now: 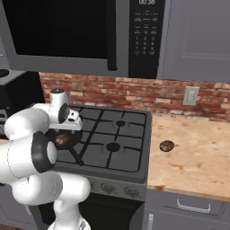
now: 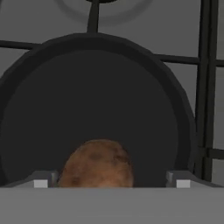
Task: Put the potato and potato in the pan. Then turn on the front left burner and set the heat to medium.
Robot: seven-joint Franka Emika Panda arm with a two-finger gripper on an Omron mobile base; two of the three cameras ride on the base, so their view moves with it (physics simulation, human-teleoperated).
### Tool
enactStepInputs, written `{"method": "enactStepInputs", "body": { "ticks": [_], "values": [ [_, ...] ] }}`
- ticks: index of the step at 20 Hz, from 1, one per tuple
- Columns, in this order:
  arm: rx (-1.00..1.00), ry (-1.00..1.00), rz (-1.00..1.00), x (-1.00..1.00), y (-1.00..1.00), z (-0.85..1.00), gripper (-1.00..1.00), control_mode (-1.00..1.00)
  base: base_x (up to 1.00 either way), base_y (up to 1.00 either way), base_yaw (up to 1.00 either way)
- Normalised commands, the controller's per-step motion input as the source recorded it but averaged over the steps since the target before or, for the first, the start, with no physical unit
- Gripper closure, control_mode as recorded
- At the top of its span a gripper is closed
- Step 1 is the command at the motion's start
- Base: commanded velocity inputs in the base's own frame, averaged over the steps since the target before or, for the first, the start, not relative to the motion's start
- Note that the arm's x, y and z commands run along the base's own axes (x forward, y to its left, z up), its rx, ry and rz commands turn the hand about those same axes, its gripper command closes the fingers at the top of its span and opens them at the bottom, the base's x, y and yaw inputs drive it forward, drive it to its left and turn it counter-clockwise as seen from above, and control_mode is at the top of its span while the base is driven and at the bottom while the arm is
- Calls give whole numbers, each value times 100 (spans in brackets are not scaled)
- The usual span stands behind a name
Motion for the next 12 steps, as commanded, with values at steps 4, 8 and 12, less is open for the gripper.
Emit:
{"method": "enactStepInputs", "body": {
  "ticks": [4, 8, 12],
  "values": [
    [0, -9, 0, 0, -24, 27, -100, -100, 0, 0, 0],
    [1, -8, 0, 0, -58, 24, -100, -100, 0, 0, 0],
    [3, -6, 0, 0, -82, 19, -100, -100, 0, 0, 0]
  ]
}}
